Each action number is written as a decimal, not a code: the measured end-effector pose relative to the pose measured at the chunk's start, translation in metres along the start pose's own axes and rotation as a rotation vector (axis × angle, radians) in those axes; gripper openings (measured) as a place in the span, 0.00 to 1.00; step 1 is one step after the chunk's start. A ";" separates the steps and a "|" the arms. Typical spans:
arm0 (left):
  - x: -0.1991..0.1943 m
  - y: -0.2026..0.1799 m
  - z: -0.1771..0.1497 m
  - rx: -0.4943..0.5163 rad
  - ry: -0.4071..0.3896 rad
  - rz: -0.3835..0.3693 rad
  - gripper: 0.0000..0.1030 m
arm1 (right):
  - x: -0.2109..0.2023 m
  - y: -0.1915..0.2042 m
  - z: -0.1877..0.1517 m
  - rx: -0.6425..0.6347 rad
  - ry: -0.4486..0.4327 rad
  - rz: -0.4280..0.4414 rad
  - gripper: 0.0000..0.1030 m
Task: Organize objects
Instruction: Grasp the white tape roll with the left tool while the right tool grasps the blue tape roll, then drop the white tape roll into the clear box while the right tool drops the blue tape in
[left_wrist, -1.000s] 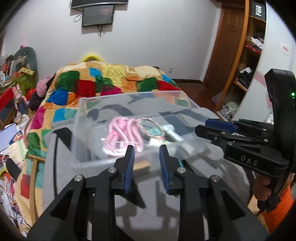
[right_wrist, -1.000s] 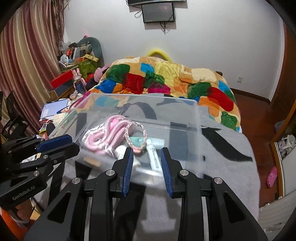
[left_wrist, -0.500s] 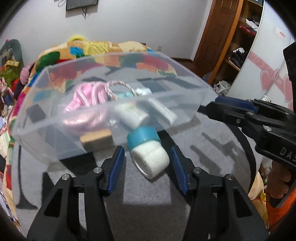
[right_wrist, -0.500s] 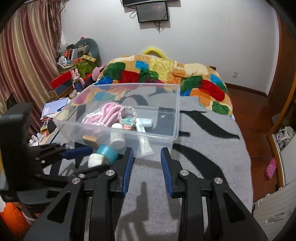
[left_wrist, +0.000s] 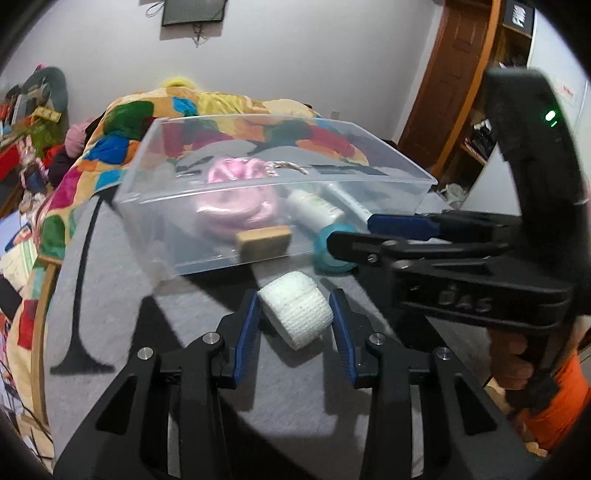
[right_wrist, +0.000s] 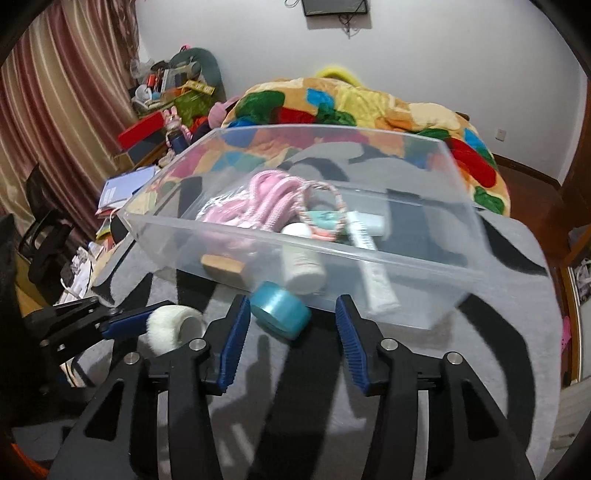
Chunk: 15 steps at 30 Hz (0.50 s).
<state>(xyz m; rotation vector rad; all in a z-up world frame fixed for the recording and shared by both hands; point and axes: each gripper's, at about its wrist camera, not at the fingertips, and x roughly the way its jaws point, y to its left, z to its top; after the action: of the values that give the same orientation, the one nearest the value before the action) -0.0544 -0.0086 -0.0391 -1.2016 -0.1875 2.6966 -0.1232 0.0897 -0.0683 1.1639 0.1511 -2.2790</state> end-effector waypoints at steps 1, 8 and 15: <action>-0.002 0.004 -0.001 -0.010 -0.002 0.001 0.37 | 0.003 0.003 0.000 -0.007 0.005 -0.008 0.43; -0.013 0.013 0.001 -0.047 -0.033 -0.005 0.37 | 0.015 0.012 -0.002 -0.012 0.020 -0.034 0.37; -0.032 0.012 0.018 -0.037 -0.097 0.004 0.37 | -0.008 0.016 -0.004 -0.034 -0.038 -0.005 0.37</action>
<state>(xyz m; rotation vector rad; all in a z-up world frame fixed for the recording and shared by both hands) -0.0485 -0.0276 -0.0058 -1.0821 -0.2504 2.7689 -0.1084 0.0812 -0.0625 1.1037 0.1778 -2.2924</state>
